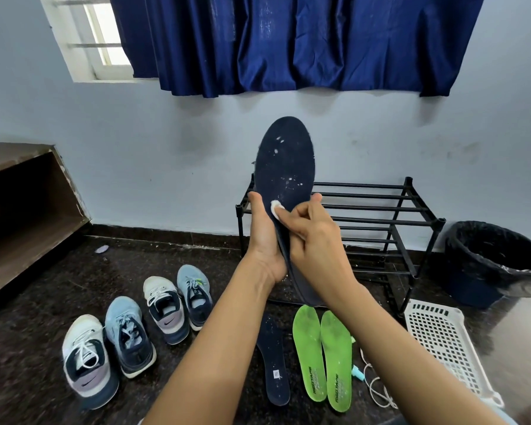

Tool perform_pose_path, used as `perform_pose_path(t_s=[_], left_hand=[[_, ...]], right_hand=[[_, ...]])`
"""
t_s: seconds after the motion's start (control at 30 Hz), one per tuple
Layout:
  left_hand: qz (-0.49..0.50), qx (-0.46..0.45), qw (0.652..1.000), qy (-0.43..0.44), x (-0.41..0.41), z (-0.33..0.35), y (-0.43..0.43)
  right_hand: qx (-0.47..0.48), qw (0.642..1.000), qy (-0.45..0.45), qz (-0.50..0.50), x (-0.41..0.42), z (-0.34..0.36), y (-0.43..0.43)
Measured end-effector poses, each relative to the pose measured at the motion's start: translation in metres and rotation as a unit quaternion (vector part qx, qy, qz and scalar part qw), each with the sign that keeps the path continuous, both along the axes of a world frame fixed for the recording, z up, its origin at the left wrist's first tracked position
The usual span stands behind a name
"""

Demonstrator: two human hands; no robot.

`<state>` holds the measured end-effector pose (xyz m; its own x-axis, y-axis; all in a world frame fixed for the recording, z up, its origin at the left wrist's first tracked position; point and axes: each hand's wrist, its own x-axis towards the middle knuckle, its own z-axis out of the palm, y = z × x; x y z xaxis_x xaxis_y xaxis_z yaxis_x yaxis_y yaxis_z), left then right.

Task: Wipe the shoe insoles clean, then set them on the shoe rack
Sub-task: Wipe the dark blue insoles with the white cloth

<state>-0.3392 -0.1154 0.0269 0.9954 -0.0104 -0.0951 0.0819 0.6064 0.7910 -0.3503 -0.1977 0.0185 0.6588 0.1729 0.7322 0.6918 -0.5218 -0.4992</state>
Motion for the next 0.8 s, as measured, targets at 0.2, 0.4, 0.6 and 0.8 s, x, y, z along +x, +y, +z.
perform_pose_path(t_s=[0.2, 0.4, 0.6, 0.8], left_hand=[[-0.031, -0.025, 0.999, 0.017, 0.002, -0.003, 0.000], [-0.028, -0.008, 0.999, 0.013, 0.002, -0.004, -0.007], [-0.019, -0.028, 0.999, 0.017, 0.006, -0.007, 0.007], [-0.005, -0.073, 0.997, 0.006, 0.006, 0.002, 0.023]], right_hand=[[0.012, 1.000, 0.008, 0.011, -0.009, -0.008, 0.001], [0.001, 1.000, 0.013, -0.014, 0.002, 0.004, 0.006], [0.021, 0.999, 0.032, 0.034, -0.012, -0.008, 0.002], [0.007, 0.996, 0.042, 0.081, -0.024, -0.017, -0.005]])
